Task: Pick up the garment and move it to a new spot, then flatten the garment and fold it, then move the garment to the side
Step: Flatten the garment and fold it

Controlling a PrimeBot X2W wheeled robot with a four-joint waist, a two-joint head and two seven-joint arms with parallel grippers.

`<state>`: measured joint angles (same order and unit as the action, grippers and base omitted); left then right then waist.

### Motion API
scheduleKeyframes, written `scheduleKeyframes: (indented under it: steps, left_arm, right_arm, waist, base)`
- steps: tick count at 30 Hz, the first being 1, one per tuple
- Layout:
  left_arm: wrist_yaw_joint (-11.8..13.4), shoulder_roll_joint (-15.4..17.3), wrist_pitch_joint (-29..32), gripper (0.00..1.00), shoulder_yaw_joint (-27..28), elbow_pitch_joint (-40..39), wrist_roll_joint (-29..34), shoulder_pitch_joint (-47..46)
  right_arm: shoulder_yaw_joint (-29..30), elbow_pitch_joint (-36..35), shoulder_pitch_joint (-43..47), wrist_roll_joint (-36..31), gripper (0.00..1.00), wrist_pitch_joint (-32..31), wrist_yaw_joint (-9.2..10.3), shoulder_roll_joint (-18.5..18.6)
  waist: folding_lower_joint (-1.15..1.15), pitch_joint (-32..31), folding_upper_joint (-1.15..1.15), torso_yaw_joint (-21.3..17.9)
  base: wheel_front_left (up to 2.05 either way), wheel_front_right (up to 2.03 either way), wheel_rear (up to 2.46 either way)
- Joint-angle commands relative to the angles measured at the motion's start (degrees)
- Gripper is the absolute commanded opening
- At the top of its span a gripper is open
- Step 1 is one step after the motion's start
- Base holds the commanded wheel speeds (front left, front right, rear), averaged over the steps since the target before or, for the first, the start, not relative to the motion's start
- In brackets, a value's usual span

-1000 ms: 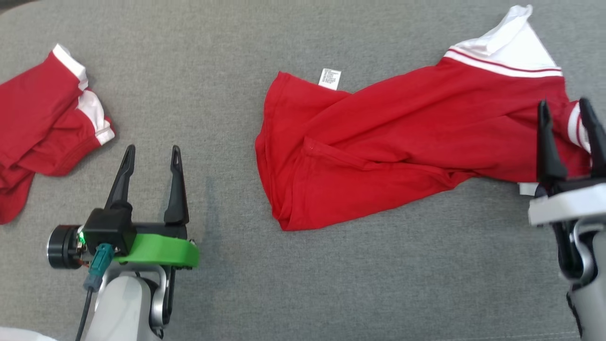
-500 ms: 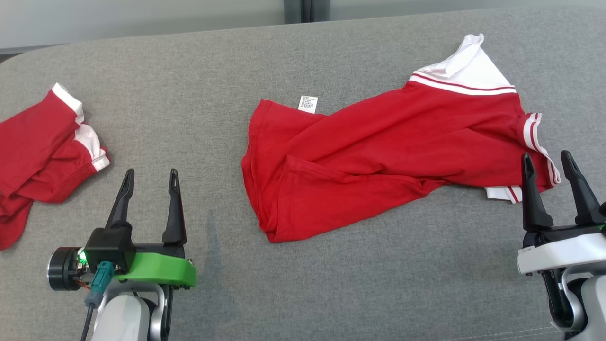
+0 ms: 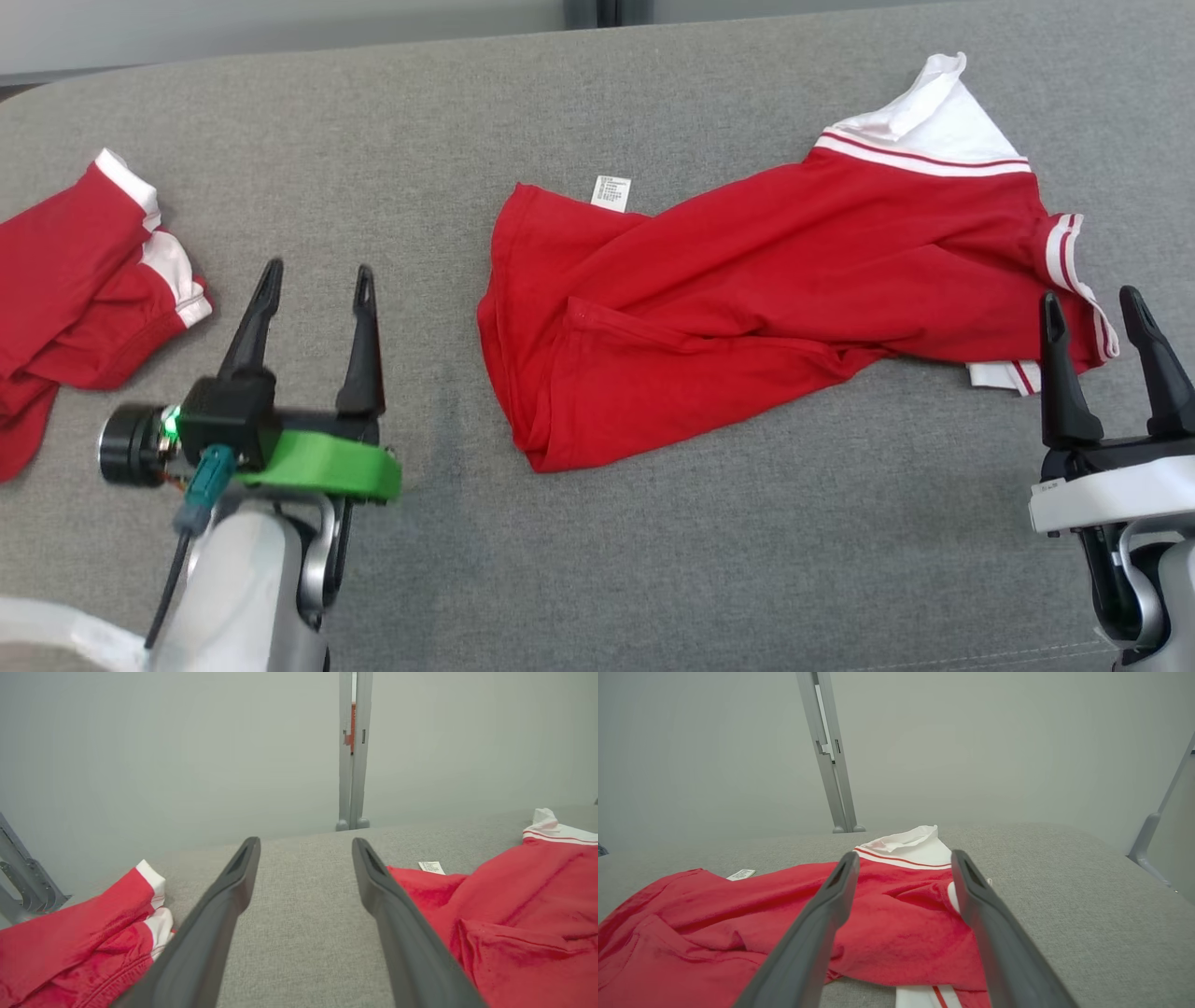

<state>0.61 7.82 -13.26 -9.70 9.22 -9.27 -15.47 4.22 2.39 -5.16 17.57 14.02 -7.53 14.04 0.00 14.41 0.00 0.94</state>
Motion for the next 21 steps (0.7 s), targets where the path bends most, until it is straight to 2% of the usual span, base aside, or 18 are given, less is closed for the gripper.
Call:
scheduleKeyframes:
  steps: [1, 5, 9, 14, 21]
  left_arm:
    - [-0.86, -0.16, 0.70, 1.00, -0.71, -0.19, 0.58, -3.32]
    - [-3.84, -1.20, 5.19, 1.00, -3.64, 3.02, 0.30, -13.67]
    - [-6.22, -2.44, 10.20, 1.00, -6.80, 11.24, -1.01, -23.98]
    - [-7.65, -3.07, 15.90, 1.00, -10.61, 24.98, -3.18, -33.87]
    - [-8.11, -3.61, 22.66, 1.00, -15.48, 40.92, -8.14, -41.29]
  right_arm:
    - [0.15, -0.65, -0.87, -0.15, 1.00, -0.18, 0.08, -0.03]
    - [-0.38, -1.70, -2.22, -0.04, 1.00, -0.65, 0.08, 0.33]
    - [-1.84, -2.39, -4.10, 0.18, 1.00, -0.67, 0.08, 0.50]
    - [-3.38, -2.05, -6.03, 0.79, 1.00, -0.34, 0.08, 0.64]
    - [-4.71, -1.26, -7.36, 1.33, 1.00, 0.12, 0.08, 1.02]
  waist:
    - [0.00, 1.53, 0.00, 0.25]
    - [0.00, 4.23, 0.00, -0.30]
    - [0.00, 7.12, 0.00, -1.96]
    - [0.00, 9.81, 0.00, -3.74]
    - [0.00, 11.09, 0.00, -5.11]
  base:
    - [0.00, 0.00, 0.00]
    - [0.00, 0.00, 0.00]
    - [0.00, 0.00, 0.00]
    - [0.00, 0.00, 0.00]
    - [0.00, 0.00, 0.00]
